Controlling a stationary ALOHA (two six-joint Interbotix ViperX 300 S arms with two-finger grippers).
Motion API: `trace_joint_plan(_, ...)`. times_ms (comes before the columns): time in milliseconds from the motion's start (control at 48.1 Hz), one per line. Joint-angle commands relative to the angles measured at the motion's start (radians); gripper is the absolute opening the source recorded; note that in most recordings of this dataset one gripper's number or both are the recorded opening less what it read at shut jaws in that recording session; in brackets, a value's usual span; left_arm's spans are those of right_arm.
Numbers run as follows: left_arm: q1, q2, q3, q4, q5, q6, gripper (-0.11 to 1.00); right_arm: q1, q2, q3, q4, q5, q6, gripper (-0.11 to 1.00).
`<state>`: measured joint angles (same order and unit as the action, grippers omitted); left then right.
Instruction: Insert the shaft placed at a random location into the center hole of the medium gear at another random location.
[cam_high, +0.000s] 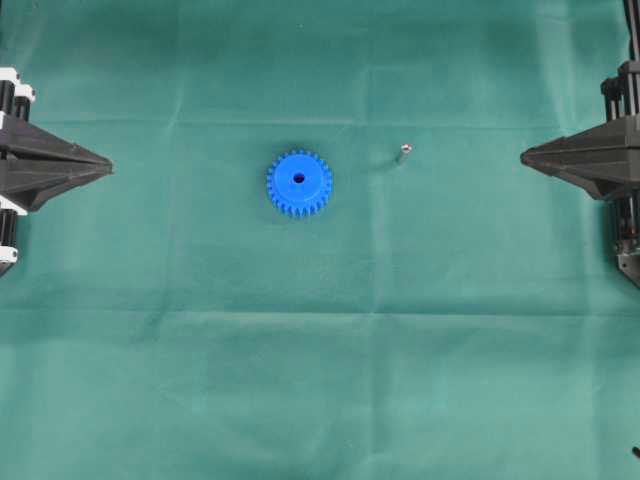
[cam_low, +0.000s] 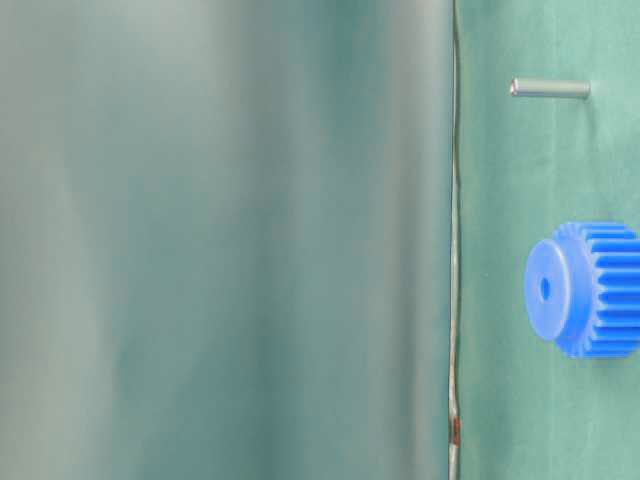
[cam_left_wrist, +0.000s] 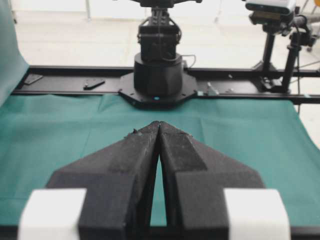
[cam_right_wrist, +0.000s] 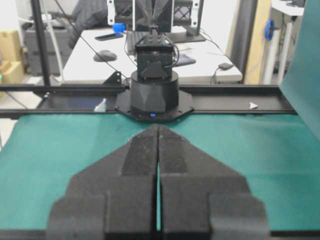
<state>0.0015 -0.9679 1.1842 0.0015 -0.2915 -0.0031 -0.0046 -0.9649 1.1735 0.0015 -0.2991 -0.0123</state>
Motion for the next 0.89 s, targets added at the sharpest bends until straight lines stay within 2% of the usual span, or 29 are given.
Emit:
trace_joint_plan(0,-0.003,0.011,-0.031,0.014,-0.003,0.003,0.00,-0.003,0.008,-0.009,0.000,0.003,0.000,0.01)
trace_joint_plan(374,-0.003,0.003,-0.032,0.015,0.006,0.003,0.00,-0.041,0.044,-0.012,0.006,0.025,0.005,0.01)
trace_joint_plan(499,-0.003,0.003,-0.032,0.015,0.008,0.003,0.00,-0.063,0.092,-0.009,0.008,0.009,0.005,0.01)
trace_joint_plan(686,-0.003,0.003,-0.031,0.015,0.012,0.003,0.00,-0.121,0.195,-0.006,0.038,-0.029,0.005,0.02)
trace_joint_plan(770,-0.003,0.003,-0.032,0.015,0.014,0.003,0.00,-0.143,0.267,-0.008,0.057,-0.057,0.005,0.12)
trace_joint_plan(874,-0.003,0.003,-0.031,0.015,0.014,0.003,0.00,-0.169,0.362,-0.018,0.066,-0.089,0.005,0.38)
